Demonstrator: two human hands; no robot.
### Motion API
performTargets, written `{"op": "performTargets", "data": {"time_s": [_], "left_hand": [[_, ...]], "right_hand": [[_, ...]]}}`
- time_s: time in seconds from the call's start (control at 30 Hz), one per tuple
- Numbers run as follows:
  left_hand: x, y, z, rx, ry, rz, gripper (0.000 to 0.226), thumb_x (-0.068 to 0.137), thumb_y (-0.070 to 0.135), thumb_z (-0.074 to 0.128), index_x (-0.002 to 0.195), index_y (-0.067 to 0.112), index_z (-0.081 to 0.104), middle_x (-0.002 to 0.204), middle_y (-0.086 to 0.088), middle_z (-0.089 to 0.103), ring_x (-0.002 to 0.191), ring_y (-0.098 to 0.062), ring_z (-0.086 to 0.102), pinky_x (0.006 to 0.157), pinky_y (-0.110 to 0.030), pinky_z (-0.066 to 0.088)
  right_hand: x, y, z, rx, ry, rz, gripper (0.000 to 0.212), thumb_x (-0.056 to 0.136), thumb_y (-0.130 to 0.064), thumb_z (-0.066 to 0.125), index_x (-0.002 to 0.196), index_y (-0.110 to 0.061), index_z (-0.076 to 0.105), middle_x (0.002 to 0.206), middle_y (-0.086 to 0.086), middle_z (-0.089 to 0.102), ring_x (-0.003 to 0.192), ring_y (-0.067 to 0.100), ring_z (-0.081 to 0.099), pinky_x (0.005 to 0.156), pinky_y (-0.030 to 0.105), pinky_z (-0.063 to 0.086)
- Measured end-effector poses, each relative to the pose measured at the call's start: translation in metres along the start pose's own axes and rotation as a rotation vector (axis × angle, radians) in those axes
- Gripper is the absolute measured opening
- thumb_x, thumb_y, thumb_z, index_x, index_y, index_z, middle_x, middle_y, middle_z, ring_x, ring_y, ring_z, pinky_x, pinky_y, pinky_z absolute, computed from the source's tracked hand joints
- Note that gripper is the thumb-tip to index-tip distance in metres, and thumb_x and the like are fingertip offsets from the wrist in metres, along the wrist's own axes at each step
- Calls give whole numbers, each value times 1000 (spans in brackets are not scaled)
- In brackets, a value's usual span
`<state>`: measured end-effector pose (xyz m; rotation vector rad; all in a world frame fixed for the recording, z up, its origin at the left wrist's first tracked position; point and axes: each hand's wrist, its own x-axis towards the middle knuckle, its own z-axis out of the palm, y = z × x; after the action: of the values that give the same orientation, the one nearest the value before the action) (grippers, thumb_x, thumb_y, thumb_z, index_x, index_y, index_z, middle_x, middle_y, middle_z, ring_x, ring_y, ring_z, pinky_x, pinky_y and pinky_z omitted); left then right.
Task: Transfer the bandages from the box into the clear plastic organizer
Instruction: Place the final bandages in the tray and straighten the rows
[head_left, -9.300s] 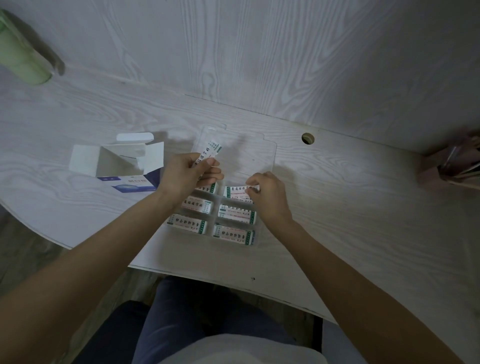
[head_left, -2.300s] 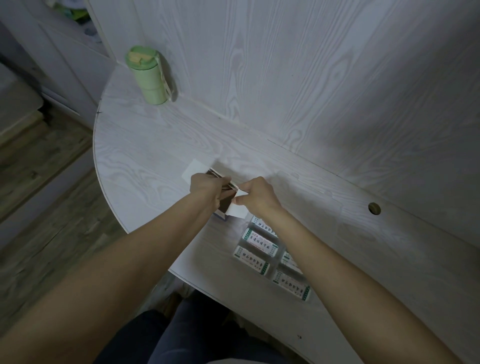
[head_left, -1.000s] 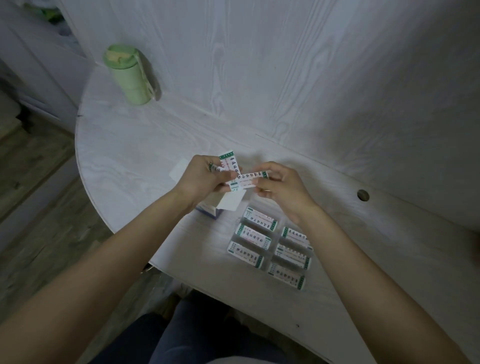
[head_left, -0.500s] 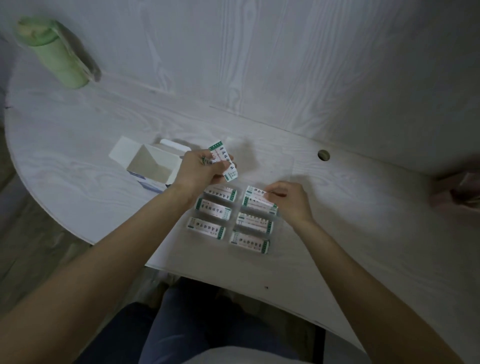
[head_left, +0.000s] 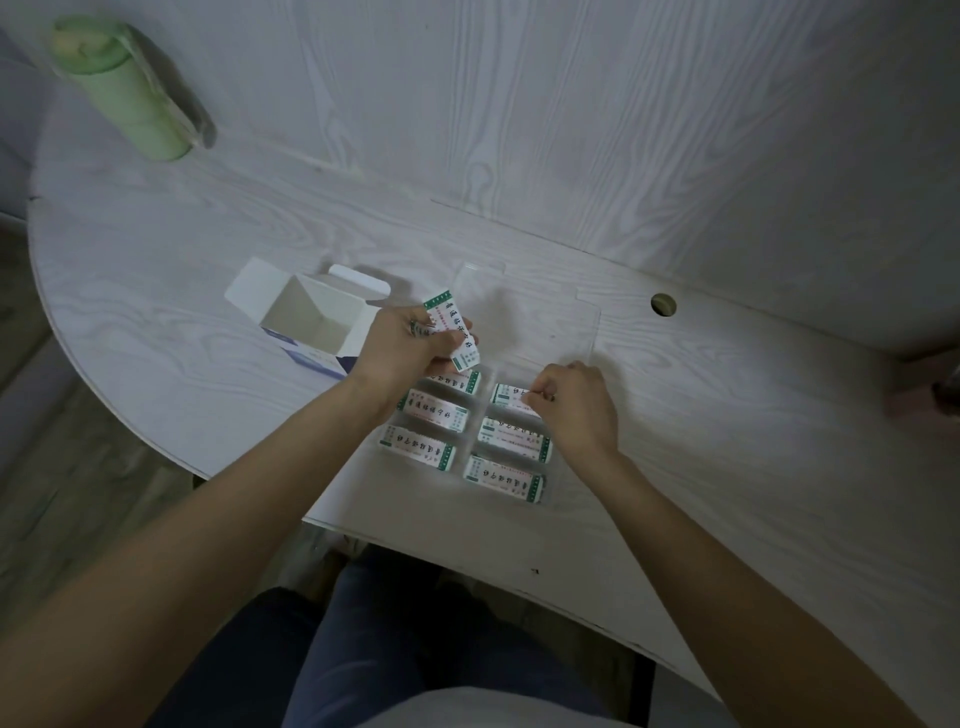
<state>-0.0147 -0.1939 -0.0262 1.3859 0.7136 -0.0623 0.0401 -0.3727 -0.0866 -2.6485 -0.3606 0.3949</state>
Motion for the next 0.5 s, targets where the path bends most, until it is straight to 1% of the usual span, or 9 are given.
{"op": "performTargets", "data": {"time_s": [0.1, 0.17, 0.23, 0.27, 0.3, 0.37, 0.43, 0.47, 0.5], "left_hand": [[2, -1, 1, 21, 0, -10, 15, 86, -3, 61, 88, 10, 67, 93, -8, 71, 83, -19, 69, 70, -23, 58], [3, -1, 2, 24, -3, -13, 16, 86, -3, 62, 88, 12, 67, 94, -7, 71, 87, -20, 70, 73, -25, 58], [3, -2, 3, 37, -18, -15, 14, 86, -2, 63, 89, 11, 68, 95, -8, 71, 88, -20, 70, 73, -24, 58], [4, -2, 3, 55, -26, -18, 13, 85, -1, 64, 91, 10, 68, 96, -8, 72, 87, -20, 70, 71, -23, 58], [4, -2, 4, 80, -33, -23, 12, 84, 1, 65, 94, 8, 68, 96, -9, 72, 85, -20, 71, 69, -22, 58], [4, -1, 6, 135, -49, -31, 14, 82, 2, 68, 96, 3, 66, 95, -10, 72, 75, -15, 71, 63, -19, 57], [2, 1, 10, 179, -75, -23, 12, 81, 2, 70, 90, 4, 63, 91, -9, 71, 66, -13, 71, 59, -18, 55], [1, 2, 13, 188, -97, -11, 12, 81, 1, 70, 87, 7, 61, 88, -8, 71, 64, -11, 70, 58, -19, 55], [-1, 3, 16, 188, -120, -2, 15, 81, 1, 69, 86, 8, 57, 85, -6, 69, 64, -10, 69, 58, -20, 56]], "right_hand": [[0, -1, 0, -76, 16, -44, 12, 87, -27, 66, 91, -16, 70, 98, 3, 59, 101, 19, 48, 73, 29, 40], [0, -2, 0, -120, -12, -72, 15, 88, -30, 64, 94, -16, 69, 99, 3, 59, 102, 20, 48, 76, 30, 43], [0, -3, 0, -134, -41, -78, 18, 89, -31, 63, 99, -16, 69, 101, 3, 58, 104, 20, 48, 78, 30, 42], [1, -4, -2, -98, -37, -74, 20, 90, -30, 62, 102, -16, 69, 102, 3, 59, 103, 19, 48, 77, 29, 41], [0, -7, -5, -12, -22, -70, 21, 91, -30, 61, 104, -16, 69, 102, 3, 59, 101, 17, 50, 76, 28, 41], [1, -18, -18, 310, -27, -65, 22, 93, -30, 57, 106, -16, 68, 98, -1, 63, 88, 6, 56, 73, 21, 41], [1, -31, -36, 658, -148, -39, 21, 94, -30, 56, 105, -18, 67, 92, -8, 66, 73, -6, 58, 67, 14, 45], [1, -36, -42, 764, -213, -27, 15, 93, -28, 58, 102, -20, 68, 89, -10, 67, 68, -8, 59, 64, 12, 46], [1, -39, -46, 809, -248, -34, 8, 90, -23, 61, 96, -22, 68, 86, -9, 67, 67, -9, 59, 62, 11, 46]]}}
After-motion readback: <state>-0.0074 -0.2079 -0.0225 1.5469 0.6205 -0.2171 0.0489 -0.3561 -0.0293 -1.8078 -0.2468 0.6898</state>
